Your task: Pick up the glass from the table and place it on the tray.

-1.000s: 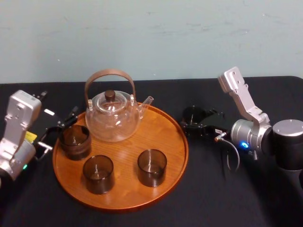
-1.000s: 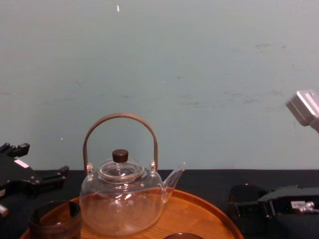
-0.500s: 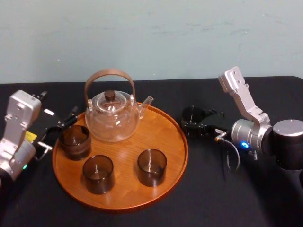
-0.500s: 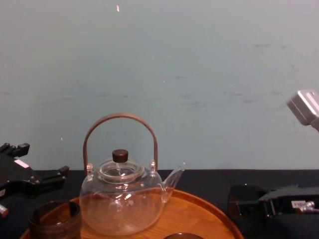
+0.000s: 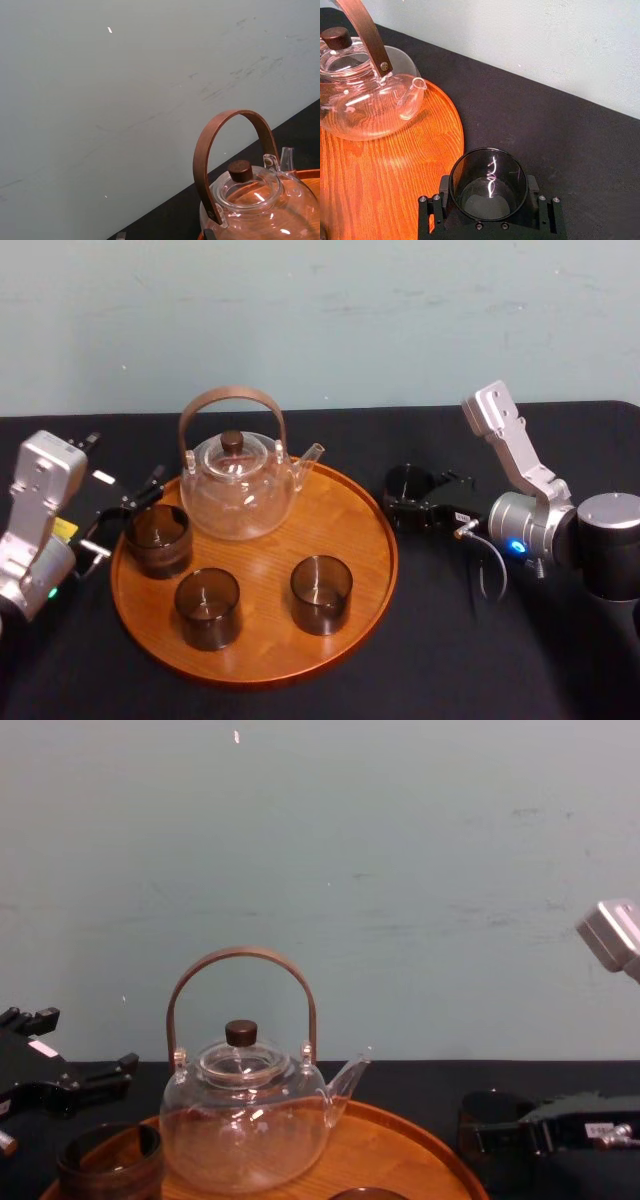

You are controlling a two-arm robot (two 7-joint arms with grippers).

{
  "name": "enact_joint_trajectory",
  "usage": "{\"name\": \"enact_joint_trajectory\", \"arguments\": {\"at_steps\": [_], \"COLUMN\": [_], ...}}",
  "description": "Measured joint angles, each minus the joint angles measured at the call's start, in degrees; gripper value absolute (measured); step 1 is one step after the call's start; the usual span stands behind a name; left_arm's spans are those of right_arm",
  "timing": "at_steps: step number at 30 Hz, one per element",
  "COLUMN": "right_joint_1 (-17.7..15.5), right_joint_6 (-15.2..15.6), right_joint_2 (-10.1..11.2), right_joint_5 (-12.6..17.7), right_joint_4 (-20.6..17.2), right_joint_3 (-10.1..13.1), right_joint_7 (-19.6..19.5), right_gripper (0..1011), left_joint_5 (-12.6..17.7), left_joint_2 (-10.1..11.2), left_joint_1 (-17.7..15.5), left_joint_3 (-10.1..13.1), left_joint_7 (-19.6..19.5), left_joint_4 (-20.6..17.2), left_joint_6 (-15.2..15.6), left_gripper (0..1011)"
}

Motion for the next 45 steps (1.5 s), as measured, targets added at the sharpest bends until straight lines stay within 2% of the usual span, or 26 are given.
{"name": "enact_joint_trajectory", "arguments": {"at_steps": [9, 17, 23, 35, 45], "right_joint_1": [-1.0, -2.8, -3.1, -1.7, -0.3], "right_joint_6": [0.0, 0.1, 0.0, -0.8, -1.9], "right_joint_2": [1.0, 3.7, 5.1, 6.5, 6.0], "right_joint_5": [0.9, 3.1, 4.1, 5.0, 4.8], "right_joint_4": [-2.2, -8.5, -11.9, -15.4, -13.8], "right_joint_3": [0.9, 2.1, 2.1, -0.6, -4.0], "right_joint_7": [0.8, 2.3, 3.2, 5.0, 5.9], "right_gripper": [903, 903, 903, 903, 903], "left_joint_5": [0.0, 0.0, 0.0, 0.0, 0.0], "left_joint_2": [0.0, 0.0, 0.0, 0.0, 0.0], "left_joint_1": [0.0, 0.0, 0.0, 0.0, 0.0], "left_joint_3": [0.0, 0.0, 0.0, 0.0, 0.0], "left_joint_7": [0.0, 0.0, 0.0, 0.0, 0.0], "left_joint_4": [0.0, 0.0, 0.0, 0.0, 0.0], "left_joint_6": [0.0, 0.0, 0.0, 0.0, 0.0], "left_gripper": [1001, 1001, 1001, 1001, 1001]}}
